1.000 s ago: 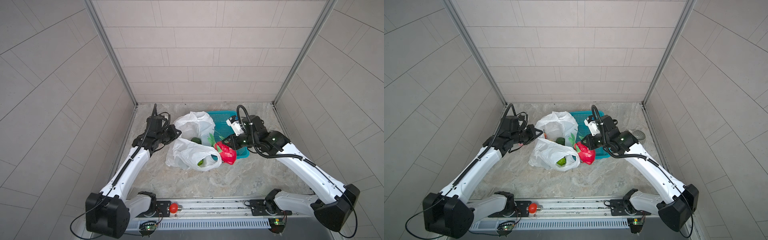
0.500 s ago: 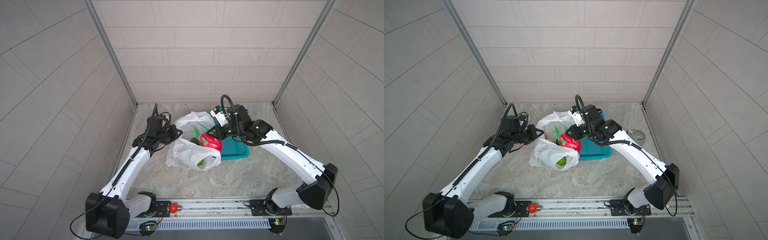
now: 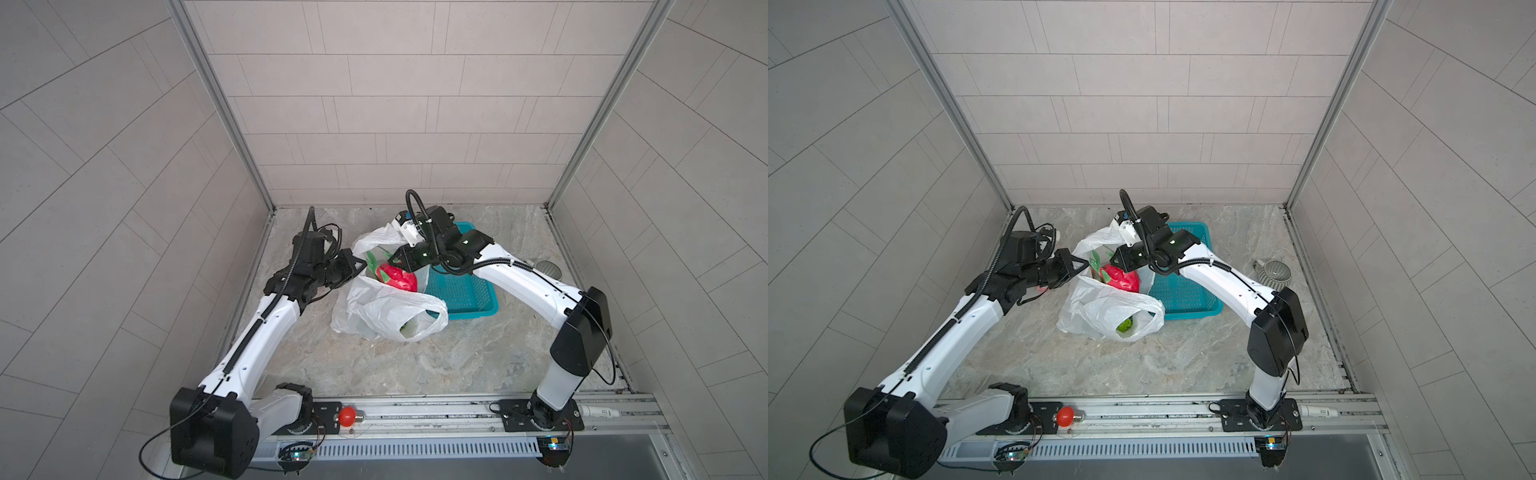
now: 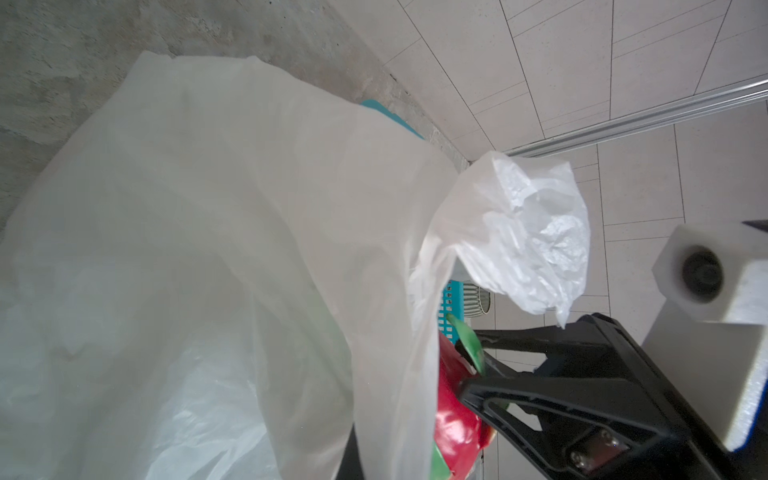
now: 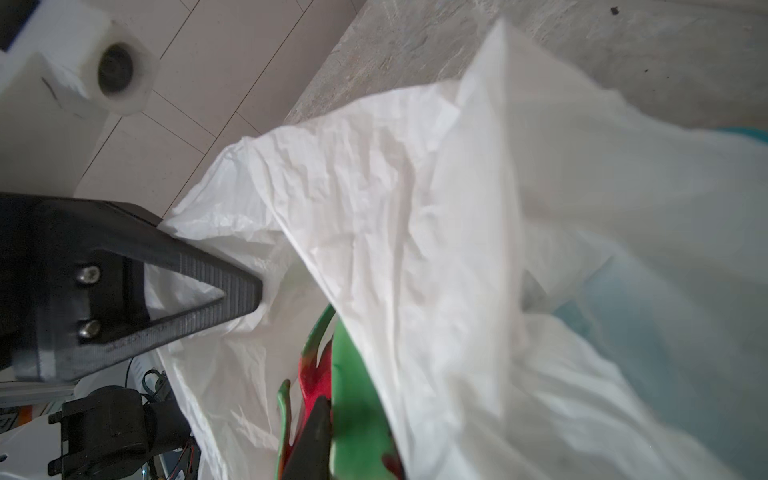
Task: Place the fruits into the plastic bag
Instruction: 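Lower the dragon fruit into the bag with the right gripper and release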
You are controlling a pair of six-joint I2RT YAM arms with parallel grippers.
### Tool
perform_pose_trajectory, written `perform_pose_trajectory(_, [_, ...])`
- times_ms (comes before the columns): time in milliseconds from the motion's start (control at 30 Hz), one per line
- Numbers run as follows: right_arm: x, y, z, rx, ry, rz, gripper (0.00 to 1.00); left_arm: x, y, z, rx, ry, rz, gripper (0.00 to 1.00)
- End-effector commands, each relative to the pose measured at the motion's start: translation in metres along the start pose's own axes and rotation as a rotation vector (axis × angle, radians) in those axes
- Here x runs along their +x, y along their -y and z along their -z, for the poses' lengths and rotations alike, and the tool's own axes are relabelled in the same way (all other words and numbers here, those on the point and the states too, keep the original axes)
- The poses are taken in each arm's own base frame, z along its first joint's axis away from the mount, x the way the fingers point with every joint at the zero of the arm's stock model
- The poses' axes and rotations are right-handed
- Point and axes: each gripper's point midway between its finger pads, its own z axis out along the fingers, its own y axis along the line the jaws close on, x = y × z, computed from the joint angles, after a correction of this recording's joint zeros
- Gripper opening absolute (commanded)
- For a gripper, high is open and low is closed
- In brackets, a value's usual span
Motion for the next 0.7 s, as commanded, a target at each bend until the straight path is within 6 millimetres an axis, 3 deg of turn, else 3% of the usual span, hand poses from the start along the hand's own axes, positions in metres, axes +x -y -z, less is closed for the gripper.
perform_pose_trajectory(0, [-0.028, -0.015, 0.001, -0.024, 0.097, 0.032, 0.00, -0.007, 0.023, 0.007, 0.063, 0.015, -0.049, 0.00])
perform_pose_trajectory(167, [-0.029, -0.010, -0.022, -0.020, 0.100, -0.001, 0.01, -0.007, 0.024, 0.006, 0.068, 0.010, -0.048, 0.00])
perform_pose_trajectory(367, [-0.026, -0.017, -0.046, -0.061, 0.084, -0.019, 0.08, -0.008, 0.019, 0.004, 0.044, 0.014, -0.041, 0.00])
perform_pose_trajectory(433, [-0.024, -0.025, -0.050, -0.088, 0.078, -0.013, 0.20, -0.009, 0.015, 0.003, 0.025, 0.019, -0.036, 0.00])
perform_pose_trajectory(533, [-0.021, -0.032, -0.049, -0.104, 0.077, -0.008, 0.50, -0.009, 0.008, 0.003, -0.005, 0.027, -0.026, 0.00])
perform_pose_trajectory(667, [-0.025, -0.031, -0.032, -0.071, 0.103, 0.022, 0.66, -0.010, 0.003, 0.002, -0.027, 0.033, -0.019, 0.00])
